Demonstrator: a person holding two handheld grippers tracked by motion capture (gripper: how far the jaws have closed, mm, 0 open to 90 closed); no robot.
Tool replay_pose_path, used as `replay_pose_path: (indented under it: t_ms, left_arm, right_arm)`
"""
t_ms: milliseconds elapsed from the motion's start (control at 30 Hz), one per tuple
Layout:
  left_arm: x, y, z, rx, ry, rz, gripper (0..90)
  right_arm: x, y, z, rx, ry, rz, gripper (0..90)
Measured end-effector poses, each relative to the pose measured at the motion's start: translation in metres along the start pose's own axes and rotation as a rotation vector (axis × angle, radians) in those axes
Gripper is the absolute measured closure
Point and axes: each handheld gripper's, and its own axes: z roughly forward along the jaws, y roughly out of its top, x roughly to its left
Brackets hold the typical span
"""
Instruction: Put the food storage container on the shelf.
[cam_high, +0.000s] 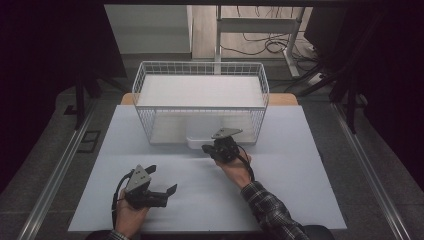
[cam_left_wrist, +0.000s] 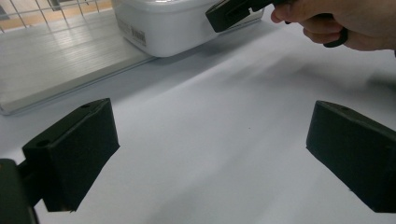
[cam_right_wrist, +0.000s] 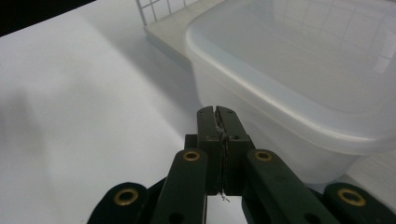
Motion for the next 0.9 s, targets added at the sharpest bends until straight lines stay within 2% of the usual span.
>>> replay_pose_path:
  t_ms: [133,400,900]
  left_arm:
    - [0.001,-0.001,0.001,0.007,-0.002,0.001,1.6]
    - [0.0,-0.001,0.002,0.011,-0.007,0.005,1.5]
    - [0.002,-0.001,0.003,0.016,-0.012,-0.016,2.1]
  right_arm:
    - [-0.006,0.001,0.005,0.004,-0.012,0.004,88.7]
    - [-0.008,0.004,0.011,0.008,-0.019,-0.002,88.7]
    - [-0.022,0.014,0.024,0.009,-0.048,0.001,88.7]
